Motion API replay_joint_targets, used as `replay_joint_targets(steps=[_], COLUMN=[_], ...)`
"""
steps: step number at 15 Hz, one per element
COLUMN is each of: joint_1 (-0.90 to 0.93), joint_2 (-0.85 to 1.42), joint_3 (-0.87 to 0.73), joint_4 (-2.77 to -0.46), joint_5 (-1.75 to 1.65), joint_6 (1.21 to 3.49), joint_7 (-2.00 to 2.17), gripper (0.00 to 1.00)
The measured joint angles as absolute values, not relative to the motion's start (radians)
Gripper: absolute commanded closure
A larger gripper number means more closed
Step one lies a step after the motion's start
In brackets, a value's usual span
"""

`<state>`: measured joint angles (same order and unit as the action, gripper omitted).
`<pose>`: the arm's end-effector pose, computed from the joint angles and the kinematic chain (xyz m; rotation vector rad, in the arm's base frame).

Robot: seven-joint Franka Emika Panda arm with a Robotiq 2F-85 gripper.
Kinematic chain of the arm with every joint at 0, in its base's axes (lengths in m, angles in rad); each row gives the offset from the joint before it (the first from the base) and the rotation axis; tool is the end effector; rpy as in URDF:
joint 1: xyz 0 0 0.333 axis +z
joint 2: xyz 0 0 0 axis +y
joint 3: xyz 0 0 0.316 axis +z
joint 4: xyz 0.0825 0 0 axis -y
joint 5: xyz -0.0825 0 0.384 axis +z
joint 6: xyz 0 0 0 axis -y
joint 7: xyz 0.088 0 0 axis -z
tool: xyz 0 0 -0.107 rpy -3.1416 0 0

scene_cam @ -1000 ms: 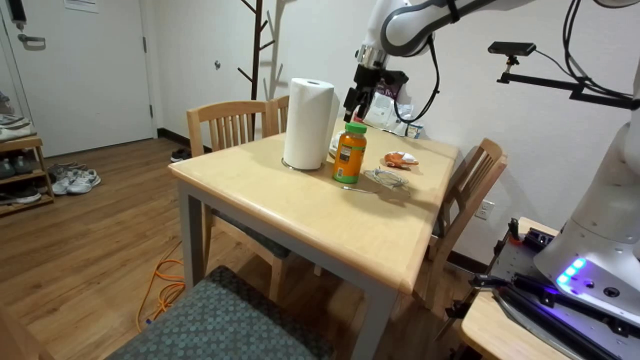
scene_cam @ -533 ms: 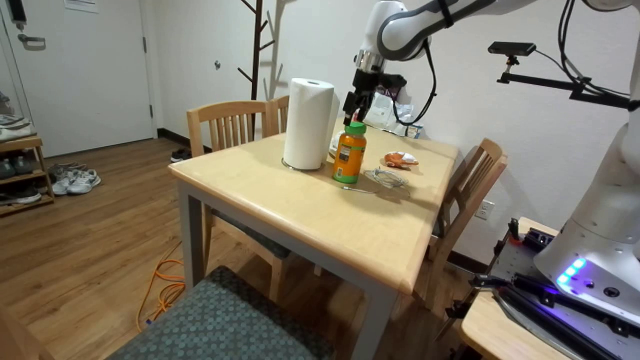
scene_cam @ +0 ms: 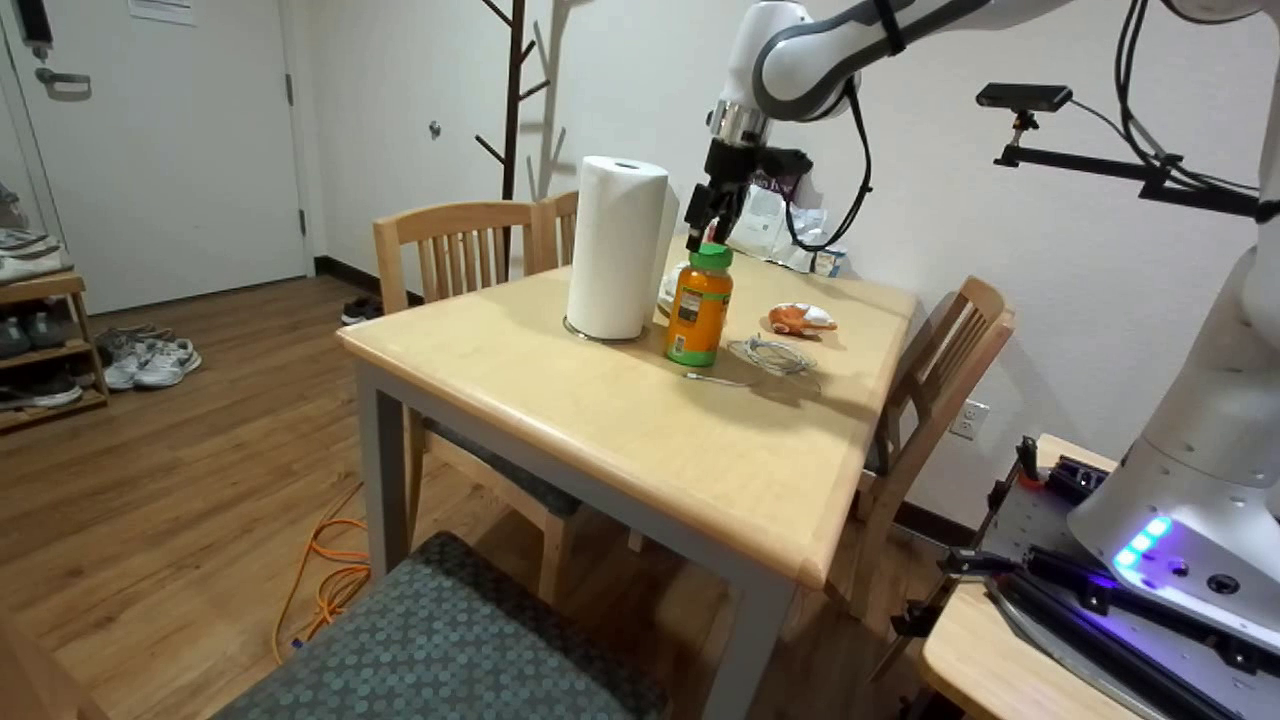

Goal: Remove the green lid from the top of the container

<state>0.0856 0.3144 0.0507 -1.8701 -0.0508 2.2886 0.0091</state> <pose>0.6308 0.0834 0.3573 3.1110 0.2421 0.1658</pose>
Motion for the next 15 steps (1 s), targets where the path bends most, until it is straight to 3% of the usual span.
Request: replay_joint_targets(steps=[15], joint_1=[0.134], joint_2=[0.309], joint_3=[0.070], joint_4=[-1.843], joint_5=[-0.051], joint_6=[2.230], joint_7=[0.028], gripper=[0.00])
